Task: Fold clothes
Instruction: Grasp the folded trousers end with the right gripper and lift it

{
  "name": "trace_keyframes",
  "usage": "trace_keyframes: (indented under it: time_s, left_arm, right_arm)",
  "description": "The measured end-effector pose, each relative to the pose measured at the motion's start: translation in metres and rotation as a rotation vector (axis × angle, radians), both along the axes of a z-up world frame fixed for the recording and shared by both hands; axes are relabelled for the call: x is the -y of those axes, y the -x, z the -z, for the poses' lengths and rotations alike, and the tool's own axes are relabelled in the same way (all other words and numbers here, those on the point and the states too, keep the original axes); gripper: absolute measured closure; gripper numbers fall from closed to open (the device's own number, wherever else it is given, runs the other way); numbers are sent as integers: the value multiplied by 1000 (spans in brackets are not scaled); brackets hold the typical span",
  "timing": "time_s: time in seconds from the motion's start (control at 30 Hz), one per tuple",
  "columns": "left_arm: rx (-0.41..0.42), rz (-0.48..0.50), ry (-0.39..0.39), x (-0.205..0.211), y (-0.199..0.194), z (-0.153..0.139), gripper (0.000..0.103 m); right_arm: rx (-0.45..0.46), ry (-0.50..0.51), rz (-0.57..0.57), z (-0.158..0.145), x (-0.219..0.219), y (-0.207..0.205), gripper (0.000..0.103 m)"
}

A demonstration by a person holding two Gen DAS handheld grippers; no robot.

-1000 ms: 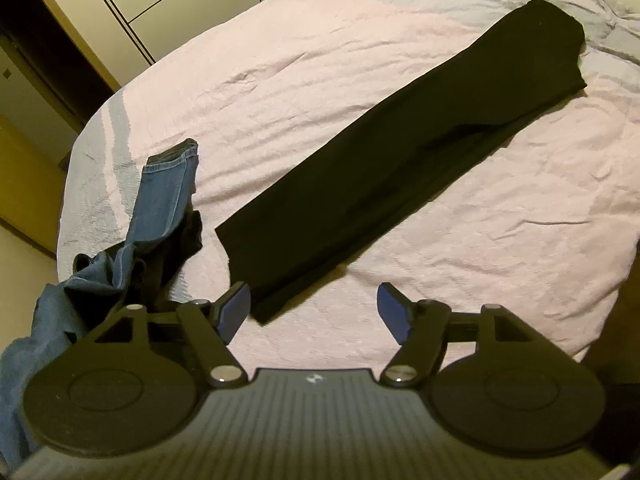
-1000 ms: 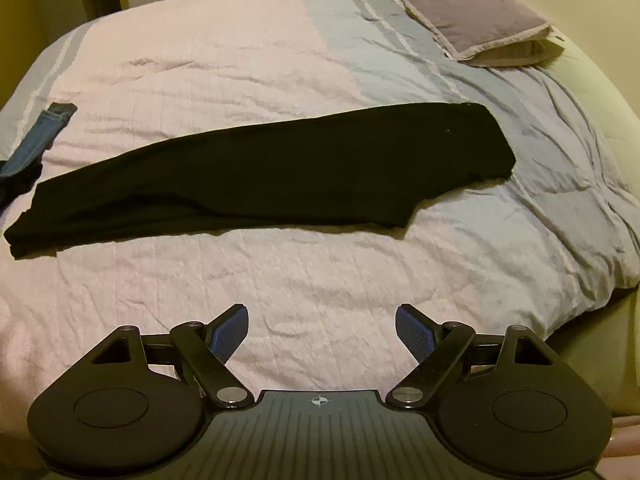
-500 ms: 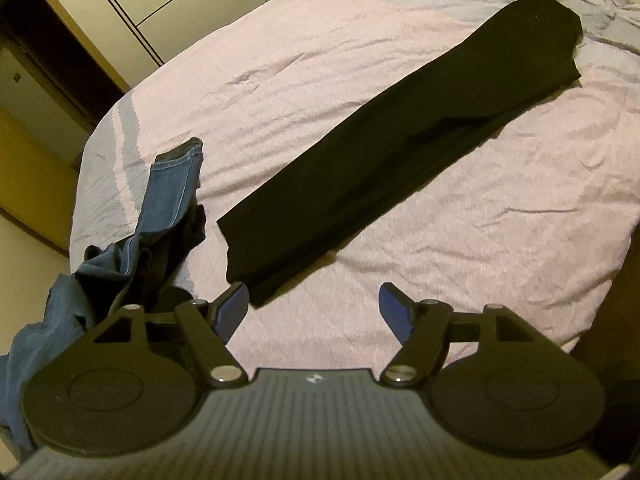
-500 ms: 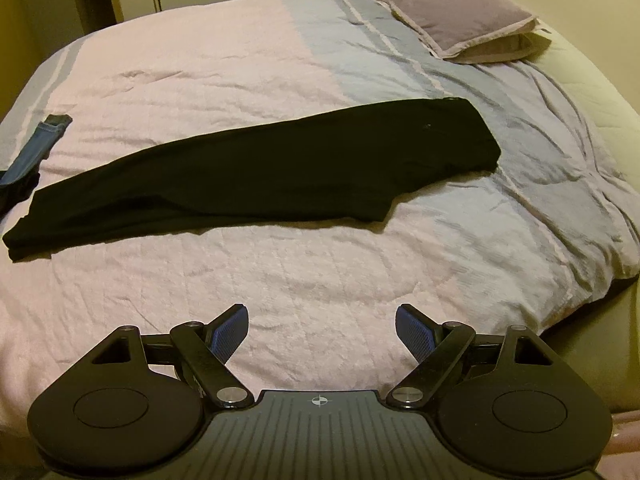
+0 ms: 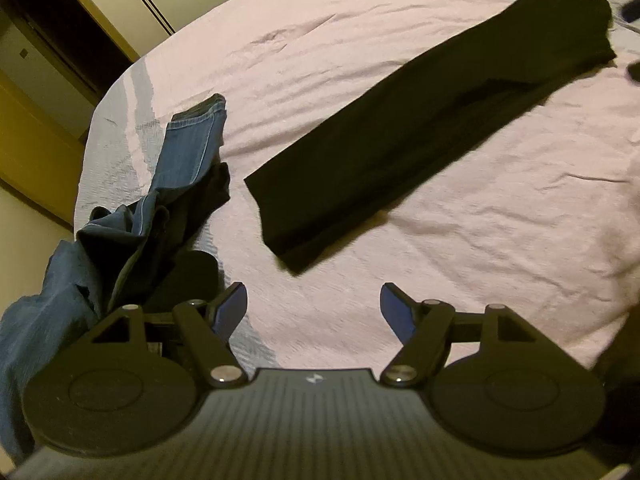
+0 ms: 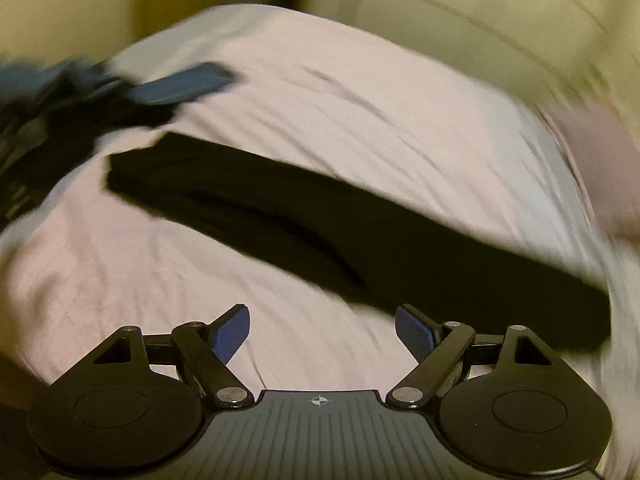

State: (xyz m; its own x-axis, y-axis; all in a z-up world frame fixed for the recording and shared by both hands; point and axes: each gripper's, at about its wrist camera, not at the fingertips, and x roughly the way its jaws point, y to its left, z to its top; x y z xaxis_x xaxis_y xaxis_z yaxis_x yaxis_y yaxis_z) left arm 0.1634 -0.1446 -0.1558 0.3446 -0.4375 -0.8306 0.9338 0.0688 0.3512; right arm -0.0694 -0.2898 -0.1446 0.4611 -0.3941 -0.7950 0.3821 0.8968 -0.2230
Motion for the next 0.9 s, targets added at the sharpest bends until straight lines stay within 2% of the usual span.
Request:
trace_keyframes:
  time_s: [0.07,0.1,0.13,0.33,0.53,0.6,0.67,0.7,0.8,0.9]
  left_arm:
    - [1,6,8,4,-15,7,33]
    - [9,14,5,6,-23,12,33]
    - [23,28,-3,8,-28,18,33]
    - [105,121,-49,2,-49,55,33]
    - [60,89,-51,-21,-65,82,33]
    - [42,69,-60,-26,-68,86,33]
    - [28,53,-68,-31,-72,88,33]
    - [21,45,-73,-33,-74,89,33]
    - [10,48,-71,-32,-74,87,33]
    - [6,89,-64,-19,-70,82,33]
  right_arm:
    - [8,49,-141,14,-19,-41,23]
    - [14,72,-212,22,-29,-61,32]
    - [14,92,-278,33,-38,-80,38]
    - [-44,156,-594,118,-78,-179,39]
    - [-101,322,-802,195,-98,-240,39]
    - [-104,314,-834,207,-98,-253,40]
    - [-86,297,-850,210,-97,-261,63]
    - [-83,287,-847,210,-96,-265,79]
    - [-65,222,-795,197,-84,-272,92]
    - [50,178,-685,157,-59,-268,95]
